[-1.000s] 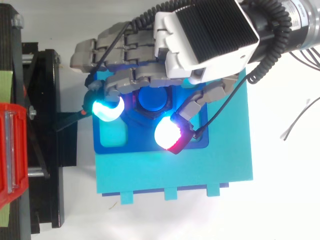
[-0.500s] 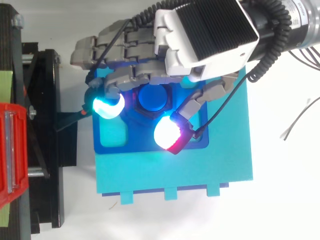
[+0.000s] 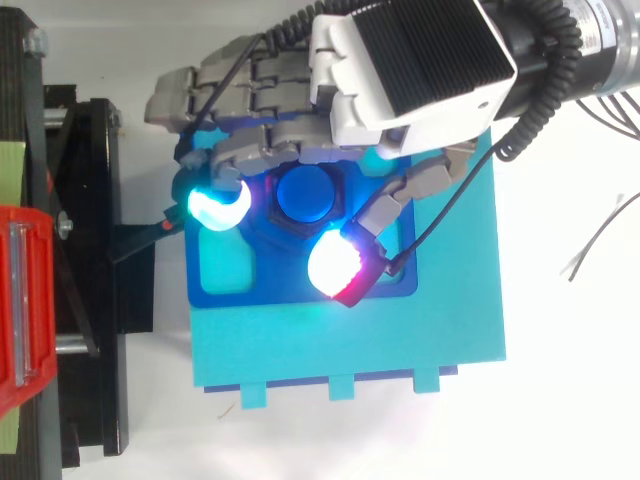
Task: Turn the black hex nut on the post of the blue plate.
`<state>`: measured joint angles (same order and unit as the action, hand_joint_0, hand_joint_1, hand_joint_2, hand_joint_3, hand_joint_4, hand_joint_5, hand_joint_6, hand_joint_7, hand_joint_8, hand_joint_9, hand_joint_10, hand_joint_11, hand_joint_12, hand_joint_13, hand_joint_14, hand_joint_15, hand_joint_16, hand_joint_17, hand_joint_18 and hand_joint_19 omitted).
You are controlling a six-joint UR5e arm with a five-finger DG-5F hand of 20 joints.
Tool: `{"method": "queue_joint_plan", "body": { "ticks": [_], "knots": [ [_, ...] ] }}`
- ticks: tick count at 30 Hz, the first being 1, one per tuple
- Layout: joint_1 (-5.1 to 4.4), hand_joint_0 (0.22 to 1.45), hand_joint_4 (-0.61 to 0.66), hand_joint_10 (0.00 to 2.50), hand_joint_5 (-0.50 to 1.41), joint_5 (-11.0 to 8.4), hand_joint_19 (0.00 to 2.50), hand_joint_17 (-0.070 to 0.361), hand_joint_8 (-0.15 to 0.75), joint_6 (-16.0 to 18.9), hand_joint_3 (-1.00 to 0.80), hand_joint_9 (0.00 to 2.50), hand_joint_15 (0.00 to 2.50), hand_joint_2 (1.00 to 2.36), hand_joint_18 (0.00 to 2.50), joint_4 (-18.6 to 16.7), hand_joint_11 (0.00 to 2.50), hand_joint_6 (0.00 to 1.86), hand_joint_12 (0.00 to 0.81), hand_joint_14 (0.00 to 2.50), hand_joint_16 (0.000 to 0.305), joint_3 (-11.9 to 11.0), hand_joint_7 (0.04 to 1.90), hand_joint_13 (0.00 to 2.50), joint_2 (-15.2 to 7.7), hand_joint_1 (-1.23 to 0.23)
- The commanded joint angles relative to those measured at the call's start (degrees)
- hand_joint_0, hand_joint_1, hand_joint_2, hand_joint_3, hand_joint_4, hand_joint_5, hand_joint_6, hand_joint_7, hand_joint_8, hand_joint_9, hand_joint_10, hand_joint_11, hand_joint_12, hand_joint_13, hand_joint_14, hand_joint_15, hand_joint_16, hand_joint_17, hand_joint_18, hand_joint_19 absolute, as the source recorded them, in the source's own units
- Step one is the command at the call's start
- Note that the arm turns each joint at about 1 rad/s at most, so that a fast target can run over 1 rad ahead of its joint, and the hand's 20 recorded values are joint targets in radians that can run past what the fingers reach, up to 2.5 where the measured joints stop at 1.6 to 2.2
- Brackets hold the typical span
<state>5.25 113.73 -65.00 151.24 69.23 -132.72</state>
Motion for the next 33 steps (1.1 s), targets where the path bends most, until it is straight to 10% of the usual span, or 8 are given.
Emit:
{"method": "queue_joint_plan", "body": {
  "ticks": [1, 33],
  "knots": [
    [0.03, 0.43, 0.31, 0.0, -0.24, 0.0, 0.35, 0.13, 0.266, -0.31, -0.5, 0.16, 0.11, 1.0, 0.3, 0.2, 0.02, 0.5, 0.404, 0.0, 0.058, 0.02, 0.97, 0.22, -0.08, -0.8],
    [0.55, 0.52, 0.28, 0.0, -0.24, 0.09, 0.36, 0.114, 0.238, -0.92, -0.5, 0.14, 0.11, 1.0, 0.28, 1.61, 0.01, 0.5, 0.368, 0.0, 0.051, 0.64, 1.01, 0.21, -0.08, -0.83]
  ]
}}
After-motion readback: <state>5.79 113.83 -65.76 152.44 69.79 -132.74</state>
